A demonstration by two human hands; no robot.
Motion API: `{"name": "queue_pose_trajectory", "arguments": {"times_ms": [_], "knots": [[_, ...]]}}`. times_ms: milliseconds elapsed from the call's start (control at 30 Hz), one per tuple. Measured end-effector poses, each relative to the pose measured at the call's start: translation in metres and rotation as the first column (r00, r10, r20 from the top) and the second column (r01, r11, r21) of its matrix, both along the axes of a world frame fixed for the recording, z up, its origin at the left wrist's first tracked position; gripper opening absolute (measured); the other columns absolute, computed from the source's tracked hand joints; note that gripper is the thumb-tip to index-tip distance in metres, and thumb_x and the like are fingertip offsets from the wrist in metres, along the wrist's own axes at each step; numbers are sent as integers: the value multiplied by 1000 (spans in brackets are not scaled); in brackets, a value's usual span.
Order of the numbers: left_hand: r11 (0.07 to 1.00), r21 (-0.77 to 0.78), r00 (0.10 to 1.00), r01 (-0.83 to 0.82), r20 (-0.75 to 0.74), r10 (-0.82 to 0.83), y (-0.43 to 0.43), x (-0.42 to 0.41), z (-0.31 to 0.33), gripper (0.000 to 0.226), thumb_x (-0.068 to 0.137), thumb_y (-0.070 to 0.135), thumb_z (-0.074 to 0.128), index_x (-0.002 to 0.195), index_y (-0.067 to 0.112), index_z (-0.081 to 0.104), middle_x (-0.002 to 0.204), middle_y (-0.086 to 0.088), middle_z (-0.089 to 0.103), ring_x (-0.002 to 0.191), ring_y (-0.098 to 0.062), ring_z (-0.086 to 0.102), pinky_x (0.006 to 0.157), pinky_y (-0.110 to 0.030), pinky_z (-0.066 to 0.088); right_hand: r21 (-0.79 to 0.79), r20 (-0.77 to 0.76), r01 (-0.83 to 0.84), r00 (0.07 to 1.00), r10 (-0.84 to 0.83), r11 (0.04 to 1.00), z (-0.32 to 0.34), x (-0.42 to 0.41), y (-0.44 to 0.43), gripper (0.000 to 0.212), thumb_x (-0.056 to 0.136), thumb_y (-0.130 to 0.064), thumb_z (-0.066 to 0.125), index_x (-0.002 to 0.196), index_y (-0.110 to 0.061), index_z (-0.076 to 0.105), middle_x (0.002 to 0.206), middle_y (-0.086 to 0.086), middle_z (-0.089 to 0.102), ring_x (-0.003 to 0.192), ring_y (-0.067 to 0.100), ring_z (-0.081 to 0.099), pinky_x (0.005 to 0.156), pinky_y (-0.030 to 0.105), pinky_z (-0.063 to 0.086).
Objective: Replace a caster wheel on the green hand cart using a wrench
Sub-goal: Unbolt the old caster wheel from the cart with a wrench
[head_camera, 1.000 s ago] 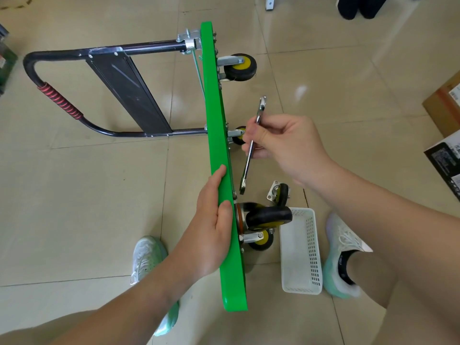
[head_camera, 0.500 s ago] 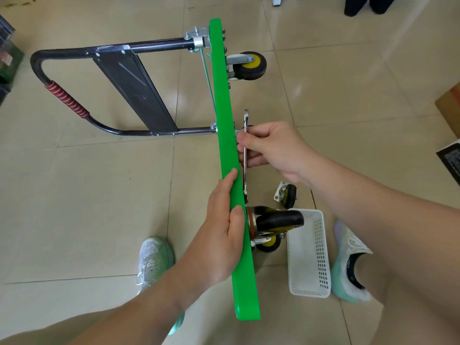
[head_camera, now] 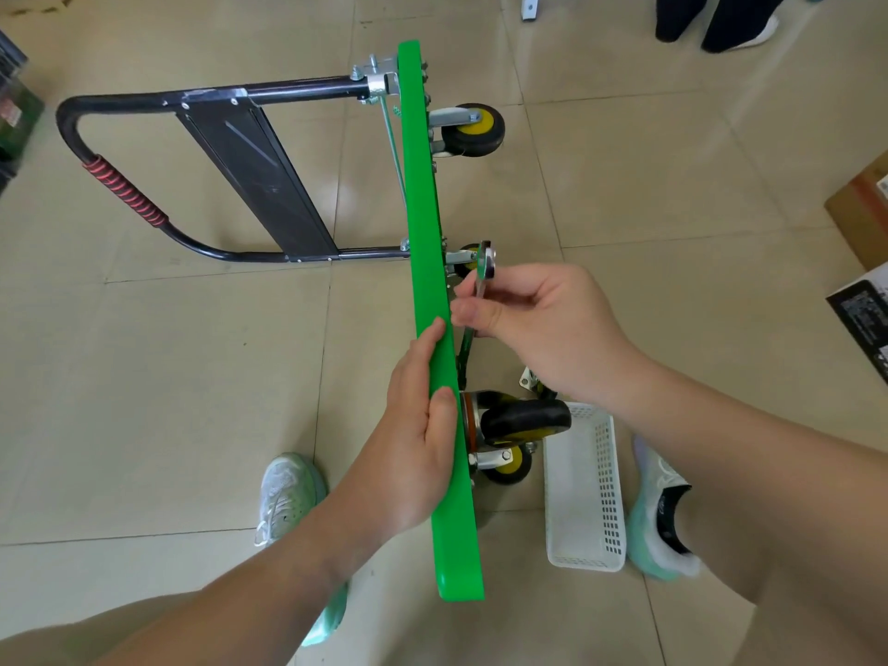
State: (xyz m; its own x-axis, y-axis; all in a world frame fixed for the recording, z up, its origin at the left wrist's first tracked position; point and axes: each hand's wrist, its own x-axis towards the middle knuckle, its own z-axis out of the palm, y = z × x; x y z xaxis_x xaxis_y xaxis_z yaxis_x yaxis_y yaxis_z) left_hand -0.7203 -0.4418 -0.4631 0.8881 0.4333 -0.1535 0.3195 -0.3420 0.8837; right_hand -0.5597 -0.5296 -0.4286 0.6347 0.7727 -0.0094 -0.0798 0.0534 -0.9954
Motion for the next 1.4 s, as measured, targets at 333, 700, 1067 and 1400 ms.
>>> {"name": "queue_pose_trajectory", "arguments": {"times_ms": [333, 700, 1067, 1400], "knots": [[1000, 5, 1000, -22, -20, 22, 0, -1, -1, 55, 113, 20, 32, 162, 34, 13, 170, 10, 21, 154, 5, 19, 129, -26, 17, 40, 19, -40, 999, 39, 998, -1, -32, -28, 38, 74, 15, 78, 90, -20, 77, 89, -11, 78, 91, 4, 74, 88, 20, 57], [999, -32, 1000, -4, 12, 4, -1, 0, 1, 60, 104, 30, 29, 161, 40, 13, 168, 12, 23, 152, 4, 24, 127, -25, 21, 104, 84, 42, 995, -51, 994, 6, -9, -5, 30, 77, 10, 78, 99, -10, 77, 97, 2, 79, 93, 16, 76, 87, 28, 59], [999, -37, 1000, 10, -11, -10, 1, -2, -2, 58, 112, 20, 33, 148, 59, 8, 166, 17, 21, 147, 14, 23, 113, -1, 19, -38, 34, 99, 995, -97, 994, 19, 29, 16, 16, 88, -4, 73, 92, -20, 75, 75, -3, 77, 73, 16, 75, 73, 35, 64], [999, -53, 1000, 15, -21, -16, 2, -2, 0, 59, 112, 22, 33, 149, 59, 7, 167, 20, 18, 148, 15, 21, 114, -2, 19, -178, -135, 41, 989, -65, 983, -12, 48, 34, 4, 92, -14, 72, 91, -13, 76, 77, 3, 77, 71, 20, 75, 69, 36, 65]]}}
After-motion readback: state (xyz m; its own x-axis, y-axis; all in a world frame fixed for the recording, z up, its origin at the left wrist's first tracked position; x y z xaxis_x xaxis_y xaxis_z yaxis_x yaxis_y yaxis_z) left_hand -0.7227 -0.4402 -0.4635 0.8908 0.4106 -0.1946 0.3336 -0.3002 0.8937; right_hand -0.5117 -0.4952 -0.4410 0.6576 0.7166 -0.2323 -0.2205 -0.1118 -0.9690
